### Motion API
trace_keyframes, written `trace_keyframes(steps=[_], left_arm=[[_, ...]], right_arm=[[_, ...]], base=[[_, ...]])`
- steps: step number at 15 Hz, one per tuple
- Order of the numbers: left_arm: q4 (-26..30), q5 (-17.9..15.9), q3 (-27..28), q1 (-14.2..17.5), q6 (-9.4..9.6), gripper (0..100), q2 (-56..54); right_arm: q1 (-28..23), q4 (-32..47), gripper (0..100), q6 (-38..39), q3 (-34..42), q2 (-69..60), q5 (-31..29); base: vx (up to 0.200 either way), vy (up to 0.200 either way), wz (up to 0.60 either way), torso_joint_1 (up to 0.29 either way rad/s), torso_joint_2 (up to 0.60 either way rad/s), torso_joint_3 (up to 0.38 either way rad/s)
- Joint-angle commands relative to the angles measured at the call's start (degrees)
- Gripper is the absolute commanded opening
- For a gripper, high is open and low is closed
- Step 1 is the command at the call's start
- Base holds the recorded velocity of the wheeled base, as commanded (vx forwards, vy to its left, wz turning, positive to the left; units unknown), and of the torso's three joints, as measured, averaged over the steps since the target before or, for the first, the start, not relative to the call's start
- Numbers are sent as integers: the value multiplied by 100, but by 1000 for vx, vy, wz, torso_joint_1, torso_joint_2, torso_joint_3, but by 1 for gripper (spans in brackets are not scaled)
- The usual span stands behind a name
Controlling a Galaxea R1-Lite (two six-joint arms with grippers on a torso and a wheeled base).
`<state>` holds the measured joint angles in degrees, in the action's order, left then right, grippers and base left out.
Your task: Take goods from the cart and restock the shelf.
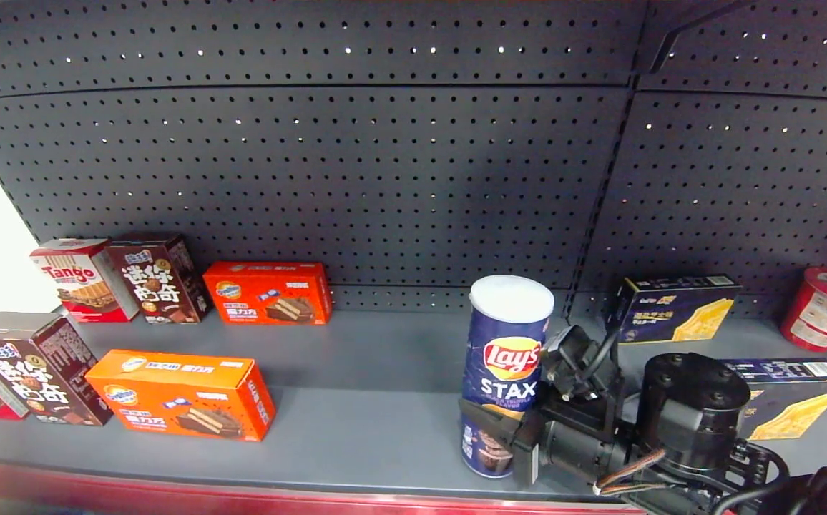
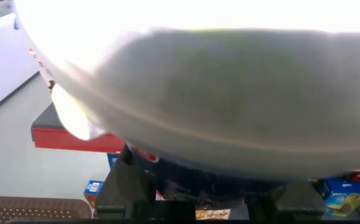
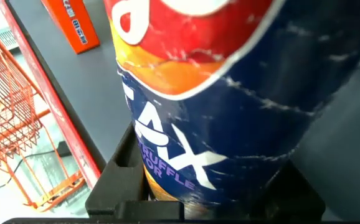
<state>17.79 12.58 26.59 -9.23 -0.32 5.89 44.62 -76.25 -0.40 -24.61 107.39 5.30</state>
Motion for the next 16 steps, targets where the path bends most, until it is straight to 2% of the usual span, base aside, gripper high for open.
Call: trace_keyframes(steps=[1,11,12,16], left_arm=[[6,-1,-13,0,-3,0,-18],[-3,-10,-92,-9,-30,0,-18],[-3,-10,-84,-9,-30,0,-18],[-12,-10,-84,-9,-30,0,-18]], right_arm=[[12,-74,0,-13,-8,300,-3],[-41,-390,0,-48,-35,599,50],[-23,-426,100,-48,-35,590,50],[-23,-461,100,-56,62,503,15]], base=[[0,0,0,0,0,0],[0,0,0,0,0,0],[0,0,0,0,0,0],[0,0,0,0,0,0]])
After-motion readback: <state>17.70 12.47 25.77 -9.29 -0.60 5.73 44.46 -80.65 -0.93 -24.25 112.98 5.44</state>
